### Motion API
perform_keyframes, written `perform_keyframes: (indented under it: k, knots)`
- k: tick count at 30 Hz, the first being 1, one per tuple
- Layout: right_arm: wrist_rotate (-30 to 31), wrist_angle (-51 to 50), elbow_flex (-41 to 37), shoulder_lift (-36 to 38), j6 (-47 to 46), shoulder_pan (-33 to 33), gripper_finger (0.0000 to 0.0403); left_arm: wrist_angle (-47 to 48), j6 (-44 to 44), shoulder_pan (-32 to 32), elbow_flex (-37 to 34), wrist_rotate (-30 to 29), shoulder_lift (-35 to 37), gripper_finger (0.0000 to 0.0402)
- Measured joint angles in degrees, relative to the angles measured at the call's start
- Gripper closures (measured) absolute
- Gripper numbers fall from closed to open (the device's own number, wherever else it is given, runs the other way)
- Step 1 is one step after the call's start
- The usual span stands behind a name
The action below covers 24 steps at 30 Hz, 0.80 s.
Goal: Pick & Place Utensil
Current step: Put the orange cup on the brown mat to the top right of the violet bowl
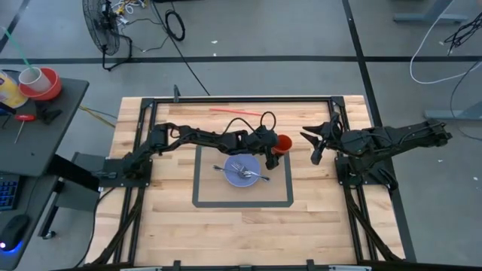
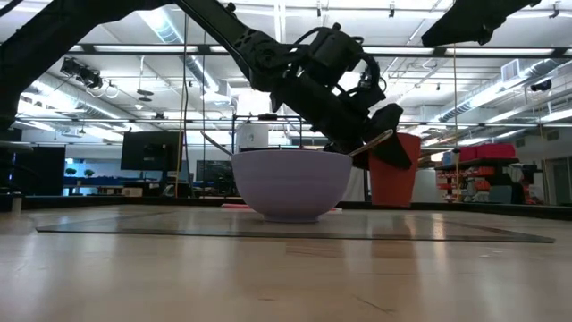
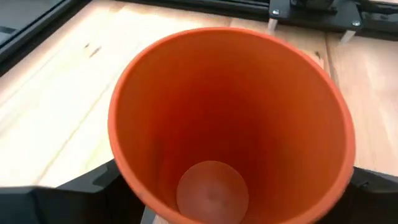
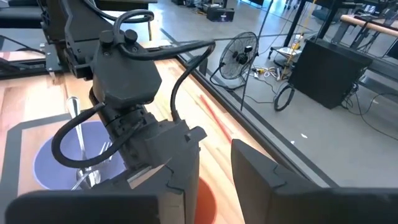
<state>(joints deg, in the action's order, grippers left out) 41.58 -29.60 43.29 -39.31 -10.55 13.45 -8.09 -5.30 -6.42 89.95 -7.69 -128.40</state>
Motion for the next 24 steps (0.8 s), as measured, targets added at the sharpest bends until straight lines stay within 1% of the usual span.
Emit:
perform_keyframes:
  k: [16, 19, 24]
  knots:
    - [-0.63, -0.07, 0.0, -0.05, -1.03, 0.0, 0.0305, -0.47, -0.92, 0.26, 0.04, -0.6, -1.84, 0.0077]
    - [-0.63, -0.05, 0.0, -0.07, -1.03, 0.0, 0.0305, -0.4, -1.32, 0.16, 0.04, -0.65, -1.84, 0.0068]
    - [-0.61, -0.07, 0.0, -0.07, -1.03, -0.02, 0.0305, 2.89, -3.05, -0.48, 0.1, 0.71, -1.66, 0.0034]
